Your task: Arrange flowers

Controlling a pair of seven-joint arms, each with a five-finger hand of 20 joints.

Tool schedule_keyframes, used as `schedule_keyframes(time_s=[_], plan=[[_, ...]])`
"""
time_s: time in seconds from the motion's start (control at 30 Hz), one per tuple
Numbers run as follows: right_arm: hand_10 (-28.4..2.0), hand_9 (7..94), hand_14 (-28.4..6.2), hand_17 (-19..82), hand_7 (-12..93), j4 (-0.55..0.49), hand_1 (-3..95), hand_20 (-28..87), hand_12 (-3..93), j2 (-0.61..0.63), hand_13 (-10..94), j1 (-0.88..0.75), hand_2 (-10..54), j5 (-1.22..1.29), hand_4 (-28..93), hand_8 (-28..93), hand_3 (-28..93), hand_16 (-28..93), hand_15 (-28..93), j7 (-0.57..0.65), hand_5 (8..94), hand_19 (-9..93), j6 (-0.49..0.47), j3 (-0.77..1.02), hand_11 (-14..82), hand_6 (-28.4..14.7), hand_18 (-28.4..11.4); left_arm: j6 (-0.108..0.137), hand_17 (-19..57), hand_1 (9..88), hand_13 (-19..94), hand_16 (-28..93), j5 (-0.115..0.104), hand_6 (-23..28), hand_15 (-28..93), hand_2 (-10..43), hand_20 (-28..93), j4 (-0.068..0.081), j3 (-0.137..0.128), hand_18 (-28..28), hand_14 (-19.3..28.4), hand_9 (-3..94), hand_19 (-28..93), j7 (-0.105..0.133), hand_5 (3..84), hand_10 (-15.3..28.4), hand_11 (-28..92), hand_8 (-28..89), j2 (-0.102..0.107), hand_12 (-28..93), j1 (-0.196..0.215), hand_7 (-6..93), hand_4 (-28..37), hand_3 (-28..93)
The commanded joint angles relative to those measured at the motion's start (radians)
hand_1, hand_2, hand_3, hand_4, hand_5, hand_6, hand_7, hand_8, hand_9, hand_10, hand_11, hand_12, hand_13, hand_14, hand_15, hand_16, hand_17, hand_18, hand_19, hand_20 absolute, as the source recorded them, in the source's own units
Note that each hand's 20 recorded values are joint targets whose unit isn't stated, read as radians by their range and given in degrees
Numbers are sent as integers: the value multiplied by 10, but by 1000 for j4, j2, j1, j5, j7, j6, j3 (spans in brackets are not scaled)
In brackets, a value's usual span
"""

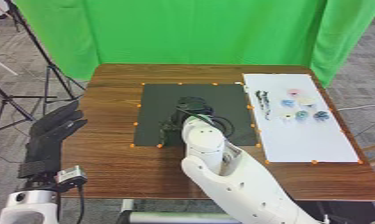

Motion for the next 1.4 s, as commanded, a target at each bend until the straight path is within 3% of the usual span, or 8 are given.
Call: schedule_keyframes(time_s=[0.03,0.23,0.5,0.57,0.7,0.87,1.07,1.4], plan=[[-177,893,-59,586,182,28,296,-283,208,6,927,-8,20,24,-179,-60,731,236,566,32,815,847,-35,3,331,-116,-179,-3,-100,267,226,-172,4,93,631,59,25,-3,2,211,260,324,581,-1,387,190,366,-113,-12,57,11,164,-165,843],[-180,890,-63,580,181,28,291,-283,207,12,920,-14,29,47,-180,-60,729,236,572,53,814,847,-59,6,331,-118,-182,5,-100,268,226,-172,0,93,631,58,25,-9,0,211,261,325,581,8,387,190,366,-113,-9,57,25,163,-165,844],[-180,892,-64,581,179,-13,279,-283,205,9,924,-14,35,28,-181,-61,717,227,572,21,815,846,-22,-5,330,-120,-183,-10,-99,269,226,-172,24,93,630,60,25,-12,-14,212,260,325,582,-17,387,191,366,-113,-21,57,29,163,-164,845],[-181,893,-64,581,178,-32,276,-283,205,9,925,-19,35,25,-182,-60,716,227,572,14,815,845,-18,-2,330,-121,-183,8,-99,269,227,-172,7,92,630,60,25,-17,-16,212,259,325,582,0,387,191,366,-113,-5,57,45,162,-164,845],[-181,901,-61,584,176,-50,269,-283,203,13,932,-18,39,27,-182,-60,711,223,570,15,820,843,-19,0,328,-123,-185,10,-99,272,227,-172,17,93,631,60,25,-26,-35,212,259,325,582,-5,388,191,366,-113,-13,57,67,163,-163,845],[-184,905,-62,586,172,-85,258,-283,203,31,934,-14,46,41,-181,-59,702,224,567,28,822,842,-13,10,325,-126,-186,30,-99,271,226,-172,-2,93,631,60,25,-34,-47,212,260,325,583,14,388,191,366,-113,3,57,100,164,-161,846],[-198,884,-78,573,164,-208,251,-283,212,157,910,23,53,86,-178,-55,692,234,587,-8,811,848,30,48,331,-134,-195,69,-99,270,226,-172,-36,93,630,59,24,-43,-61,212,260,325,583,64,387,190,367,-113,23,57,142,163,-161,845],[-267,647,-165,508,139,-211,238,-283,206,415,702,56,62,226,-171,-53,693,192,697,40,634,884,110,203,373,-169,-226,97,-100,264,225,-171,-61,93,630,58,24,-42,-43,211,259,324,582,103,386,190,365,-112,39,58,151,162,-177,835]])
